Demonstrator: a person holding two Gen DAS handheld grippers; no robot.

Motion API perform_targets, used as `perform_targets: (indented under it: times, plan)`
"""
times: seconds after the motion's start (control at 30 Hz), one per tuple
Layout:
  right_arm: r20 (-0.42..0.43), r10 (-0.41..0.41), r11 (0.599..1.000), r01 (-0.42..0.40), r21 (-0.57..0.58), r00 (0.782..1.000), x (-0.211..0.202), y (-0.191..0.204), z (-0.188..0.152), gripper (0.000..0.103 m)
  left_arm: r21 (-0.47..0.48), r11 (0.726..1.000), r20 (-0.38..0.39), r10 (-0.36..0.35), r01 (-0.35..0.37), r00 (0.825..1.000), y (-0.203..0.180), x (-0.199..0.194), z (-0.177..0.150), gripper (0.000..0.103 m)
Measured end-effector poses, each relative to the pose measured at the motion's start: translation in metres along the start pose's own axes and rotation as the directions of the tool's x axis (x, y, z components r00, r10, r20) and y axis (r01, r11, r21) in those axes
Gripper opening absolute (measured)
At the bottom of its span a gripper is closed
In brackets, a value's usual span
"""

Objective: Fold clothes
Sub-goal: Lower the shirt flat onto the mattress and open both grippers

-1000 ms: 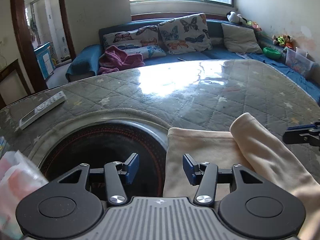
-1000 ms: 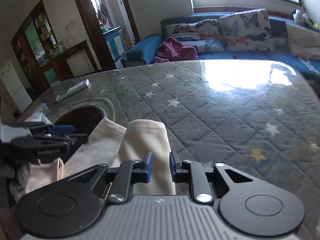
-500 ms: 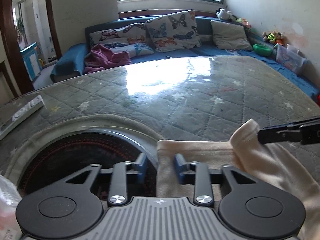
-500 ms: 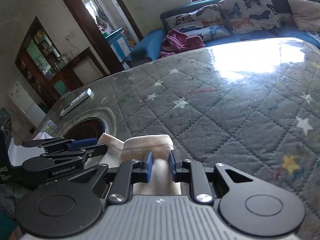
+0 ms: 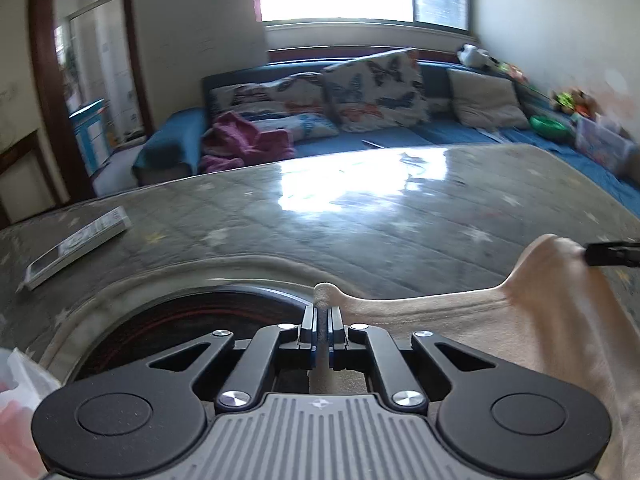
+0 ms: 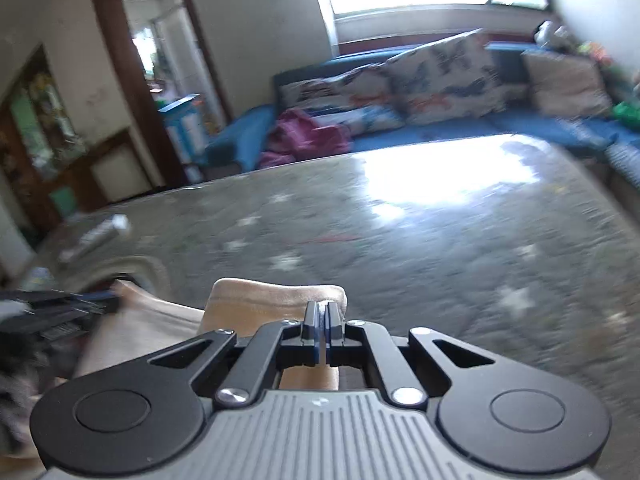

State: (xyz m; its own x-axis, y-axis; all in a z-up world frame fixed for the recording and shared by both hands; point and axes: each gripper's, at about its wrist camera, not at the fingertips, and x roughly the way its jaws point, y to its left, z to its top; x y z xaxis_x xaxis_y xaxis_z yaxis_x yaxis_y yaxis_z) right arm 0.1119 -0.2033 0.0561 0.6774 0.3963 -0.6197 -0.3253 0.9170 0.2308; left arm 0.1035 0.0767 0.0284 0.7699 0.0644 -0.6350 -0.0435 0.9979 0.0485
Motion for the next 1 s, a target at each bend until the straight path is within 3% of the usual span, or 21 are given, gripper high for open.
perform_targets:
  times: [0.1, 0.23, 0.43, 0.5, 0.6, 0.87, 1.0]
  plan:
    - [-0.013, -0.056, 0.998, 0.056, 0.006, 0.998, 0.006, -0.006, -0.002, 0.002, -0.029, 0.999, -0.017, 0.023, -0.024, 1.0, 0.01, 0.009, 0.002, 0.005]
    - [-0.033, -0.035, 0.999, 0.036, 0.019, 0.999, 0.007, -0.009, -0.005, 0.006, -0.026, 0.999, -0.04, 0.031, -0.032, 0.999, 0.012, 0.016, 0.0, 0.007]
    - [-0.061, 0.049, 0.995, -0.054, -0.088, 0.997, -0.009, 0.013, -0.013, 0.013, -0.057, 0.998, -0.045, 0.031, -0.034, 0.999, 0.009, 0.006, -0.001, 0.015]
    - [-0.089, 0.074, 0.988, -0.086, -0.13, 0.993, -0.013, 0.024, -0.019, 0.023, -0.053, 0.999, -0.029, 0.01, -0.012, 1.0, 0.003, -0.006, -0.002, 0.021]
    - [-0.118, 0.093, 0.977, -0.114, -0.182, 0.989, -0.017, 0.037, -0.028, 0.035, -0.025, 0.999, -0.013, -0.027, 0.027, 1.0, -0.009, -0.025, -0.007, 0.043]
    - [-0.137, 0.114, 0.937, -0.153, -0.315, 0.984, -0.045, 0.078, -0.061, 0.051, 0.054, 0.985, -0.011, -0.161, 0.161, 0.987, -0.047, -0.075, -0.038, 0.046]
    - [-0.152, 0.11, 0.917, -0.159, -0.367, 0.982, -0.059, 0.091, -0.08, 0.056, 0.069, 0.979, -0.021, -0.189, 0.19, 0.982, -0.058, -0.09, -0.057, 0.048]
